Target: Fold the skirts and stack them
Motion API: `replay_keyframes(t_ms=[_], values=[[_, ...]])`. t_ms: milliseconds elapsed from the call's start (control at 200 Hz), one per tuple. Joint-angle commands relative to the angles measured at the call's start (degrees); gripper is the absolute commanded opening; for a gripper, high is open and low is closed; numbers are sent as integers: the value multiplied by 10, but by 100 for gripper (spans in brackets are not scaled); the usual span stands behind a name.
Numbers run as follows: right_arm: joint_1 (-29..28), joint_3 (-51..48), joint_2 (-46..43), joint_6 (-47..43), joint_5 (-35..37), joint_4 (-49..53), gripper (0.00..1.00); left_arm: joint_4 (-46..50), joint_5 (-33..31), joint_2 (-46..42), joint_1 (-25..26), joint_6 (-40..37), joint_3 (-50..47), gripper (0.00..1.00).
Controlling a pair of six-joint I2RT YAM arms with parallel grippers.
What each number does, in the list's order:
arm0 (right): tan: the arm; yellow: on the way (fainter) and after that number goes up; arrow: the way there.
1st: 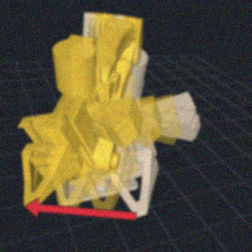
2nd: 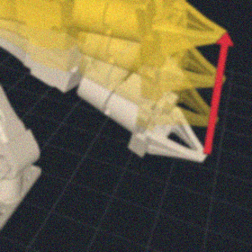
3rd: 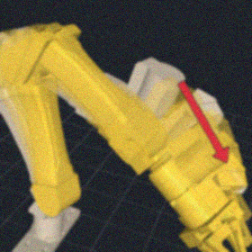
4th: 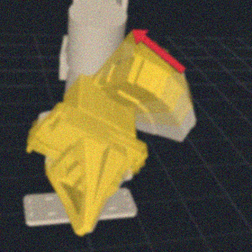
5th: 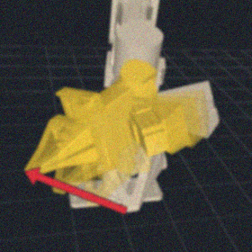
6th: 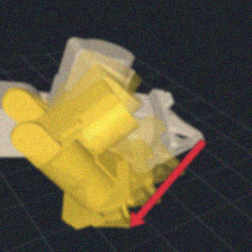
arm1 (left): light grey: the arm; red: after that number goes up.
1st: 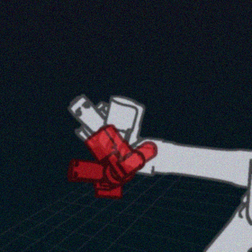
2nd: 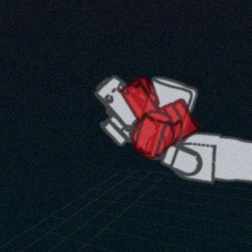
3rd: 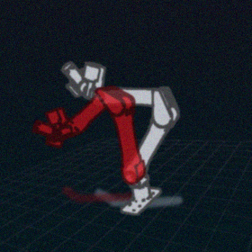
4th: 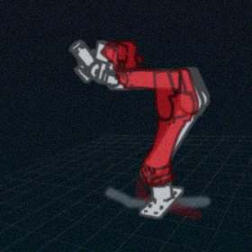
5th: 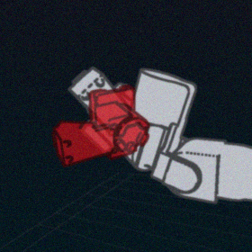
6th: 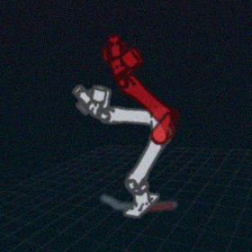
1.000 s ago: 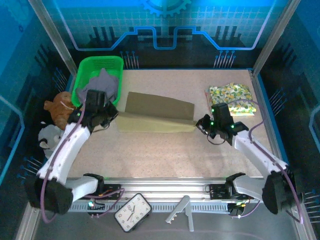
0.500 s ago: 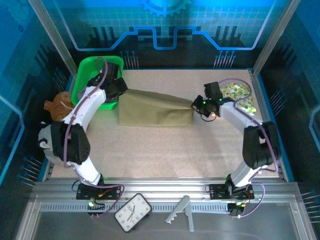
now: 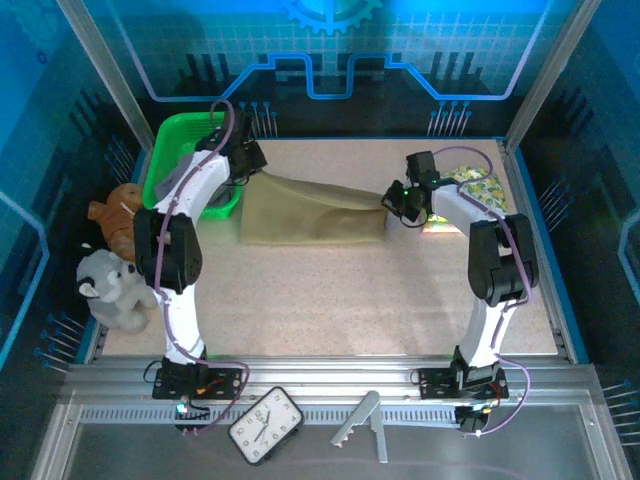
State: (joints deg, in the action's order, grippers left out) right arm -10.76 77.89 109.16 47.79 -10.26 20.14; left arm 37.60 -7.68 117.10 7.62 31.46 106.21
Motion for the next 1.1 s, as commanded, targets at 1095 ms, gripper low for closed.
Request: replay_keyframes(t_ms=[1095], values=[[29, 324, 210, -22, -60, 37, 4, 66, -22, 179, -40, 18, 248, 4]])
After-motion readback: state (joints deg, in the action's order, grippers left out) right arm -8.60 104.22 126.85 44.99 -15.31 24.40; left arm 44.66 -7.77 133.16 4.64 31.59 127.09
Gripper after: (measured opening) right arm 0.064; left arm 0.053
